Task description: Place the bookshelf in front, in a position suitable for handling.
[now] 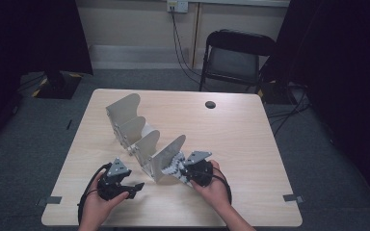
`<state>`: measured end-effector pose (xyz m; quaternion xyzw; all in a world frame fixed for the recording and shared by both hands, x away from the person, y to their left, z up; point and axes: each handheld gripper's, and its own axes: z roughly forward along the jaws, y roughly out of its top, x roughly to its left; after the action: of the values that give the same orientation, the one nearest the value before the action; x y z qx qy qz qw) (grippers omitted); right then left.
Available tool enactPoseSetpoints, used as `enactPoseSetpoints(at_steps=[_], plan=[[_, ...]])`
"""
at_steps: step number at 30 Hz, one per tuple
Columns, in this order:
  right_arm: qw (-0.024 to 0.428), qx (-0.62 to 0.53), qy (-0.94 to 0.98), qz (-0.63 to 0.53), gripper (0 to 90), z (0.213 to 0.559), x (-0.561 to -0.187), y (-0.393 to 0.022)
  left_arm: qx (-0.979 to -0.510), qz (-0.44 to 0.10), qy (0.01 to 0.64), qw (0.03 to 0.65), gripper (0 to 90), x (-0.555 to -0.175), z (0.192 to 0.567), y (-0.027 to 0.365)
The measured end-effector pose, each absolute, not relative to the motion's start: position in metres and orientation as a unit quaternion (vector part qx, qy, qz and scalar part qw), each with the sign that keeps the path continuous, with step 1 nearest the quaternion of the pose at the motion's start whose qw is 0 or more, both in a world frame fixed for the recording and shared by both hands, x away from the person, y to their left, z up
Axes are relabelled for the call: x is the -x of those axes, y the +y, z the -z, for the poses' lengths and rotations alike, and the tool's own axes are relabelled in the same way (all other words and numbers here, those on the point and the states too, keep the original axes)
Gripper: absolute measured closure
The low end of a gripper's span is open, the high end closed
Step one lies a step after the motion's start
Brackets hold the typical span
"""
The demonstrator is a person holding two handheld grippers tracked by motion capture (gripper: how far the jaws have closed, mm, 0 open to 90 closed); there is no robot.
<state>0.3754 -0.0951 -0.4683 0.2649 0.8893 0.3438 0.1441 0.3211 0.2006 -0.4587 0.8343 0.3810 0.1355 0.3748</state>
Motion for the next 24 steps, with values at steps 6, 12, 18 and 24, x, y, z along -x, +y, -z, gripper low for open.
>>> enactPoseSetpoints(at_steps=[6, 12, 18, 24], plan=[[0.138, -0.264, 0.892, -0.339, 78.6, 0.477, -0.375, -0.094, -0.830, -0.138, 0.388, 0.375, 29.1, -0.320, 0.460, 0.207], [0.147, -0.264, 0.880, -0.366, 78.6, 0.454, -0.370, -0.111, -0.828, -0.142, 0.394, 0.371, 28.4, -0.319, 0.460, 0.212], [0.169, -0.257, 0.859, -0.409, 78.6, 0.410, -0.360, -0.131, -0.829, -0.143, 0.396, 0.368, 28.4, -0.320, 0.460, 0.214], [0.183, -0.232, 0.848, -0.440, 78.4, 0.371, -0.354, -0.128, -0.827, -0.145, 0.399, 0.369, 28.1, -0.321, 0.460, 0.212]])
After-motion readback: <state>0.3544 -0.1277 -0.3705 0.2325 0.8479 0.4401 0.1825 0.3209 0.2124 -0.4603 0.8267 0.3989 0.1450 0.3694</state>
